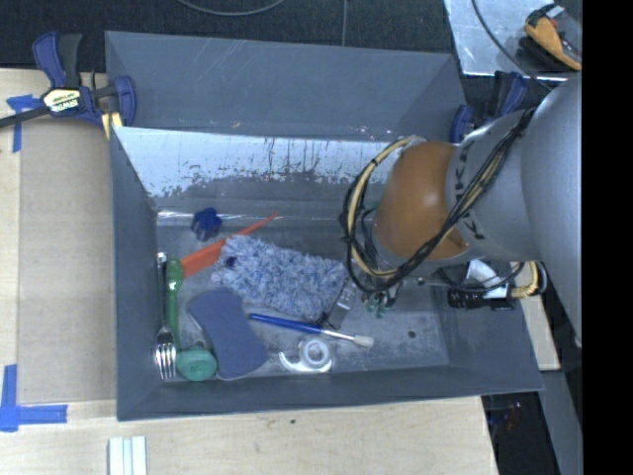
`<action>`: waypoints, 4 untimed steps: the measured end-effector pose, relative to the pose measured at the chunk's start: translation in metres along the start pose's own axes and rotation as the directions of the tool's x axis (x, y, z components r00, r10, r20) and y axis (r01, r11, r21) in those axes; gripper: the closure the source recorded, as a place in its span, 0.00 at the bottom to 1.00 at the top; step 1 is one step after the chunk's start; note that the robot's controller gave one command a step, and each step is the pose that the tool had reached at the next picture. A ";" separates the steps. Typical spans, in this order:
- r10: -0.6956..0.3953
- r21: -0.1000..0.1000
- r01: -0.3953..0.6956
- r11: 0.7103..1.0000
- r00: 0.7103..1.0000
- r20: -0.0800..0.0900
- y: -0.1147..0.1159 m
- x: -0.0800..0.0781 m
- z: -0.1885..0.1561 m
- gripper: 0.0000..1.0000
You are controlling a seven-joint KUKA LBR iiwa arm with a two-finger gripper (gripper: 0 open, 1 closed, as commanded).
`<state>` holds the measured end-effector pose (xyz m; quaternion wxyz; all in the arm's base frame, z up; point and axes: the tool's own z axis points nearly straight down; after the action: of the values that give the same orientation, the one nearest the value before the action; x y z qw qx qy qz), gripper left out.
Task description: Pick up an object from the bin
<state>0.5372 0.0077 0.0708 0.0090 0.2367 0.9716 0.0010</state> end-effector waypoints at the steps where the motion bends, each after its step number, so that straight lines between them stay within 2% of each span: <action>1: 0.227 0.001 -0.227 0.974 0.974 -0.005 -0.015 0.028 -0.001 1.00; 4: 0.224 0.001 -0.224 0.975 0.975 -0.004 -0.015 0.028 -0.015 1.00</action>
Offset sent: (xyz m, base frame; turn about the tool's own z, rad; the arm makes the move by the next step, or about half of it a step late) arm 0.0000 0.0000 0.0000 0.0000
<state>0.5051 0.0074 0.0848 0.0069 0.3448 0.9387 0.0022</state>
